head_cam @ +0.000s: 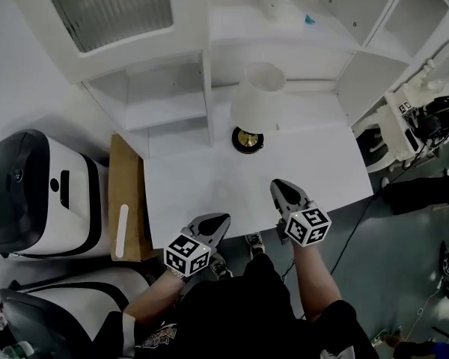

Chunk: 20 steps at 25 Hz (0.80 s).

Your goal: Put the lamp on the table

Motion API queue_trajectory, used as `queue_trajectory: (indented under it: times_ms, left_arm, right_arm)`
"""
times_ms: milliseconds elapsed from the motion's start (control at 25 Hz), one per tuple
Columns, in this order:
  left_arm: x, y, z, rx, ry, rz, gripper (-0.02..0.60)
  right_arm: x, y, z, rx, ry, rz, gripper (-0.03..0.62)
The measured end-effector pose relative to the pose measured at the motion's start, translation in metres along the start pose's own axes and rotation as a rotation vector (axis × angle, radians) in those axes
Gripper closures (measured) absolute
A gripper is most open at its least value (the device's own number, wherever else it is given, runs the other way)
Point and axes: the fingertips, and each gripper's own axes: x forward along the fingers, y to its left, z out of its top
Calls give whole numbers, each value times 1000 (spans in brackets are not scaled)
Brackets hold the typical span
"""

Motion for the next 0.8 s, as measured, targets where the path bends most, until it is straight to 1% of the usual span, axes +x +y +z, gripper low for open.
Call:
queue_trajectory:
  times_ms: [160, 320, 440, 560, 800]
  left_arm:
    - [4, -14, 0, 9, 7, -37, 575]
    - [6, -28, 1, 22, 4, -52, 575]
    - [9, -36, 2, 20, 0, -36, 575]
    - [14, -47, 1, 2, -13, -15, 575]
    - [24, -80, -7, -30, -24, 39, 575]
  right_arm:
    - [-28, 15, 4, 19, -18, -15, 559]
    - [-53, 22, 1, 11, -13, -30, 562]
    - [-69, 26, 0, 8, -6, -19, 562]
    - [-85, 28, -1, 2, 5, 11, 565]
    - [-117, 26, -5, -14, 21, 69, 566]
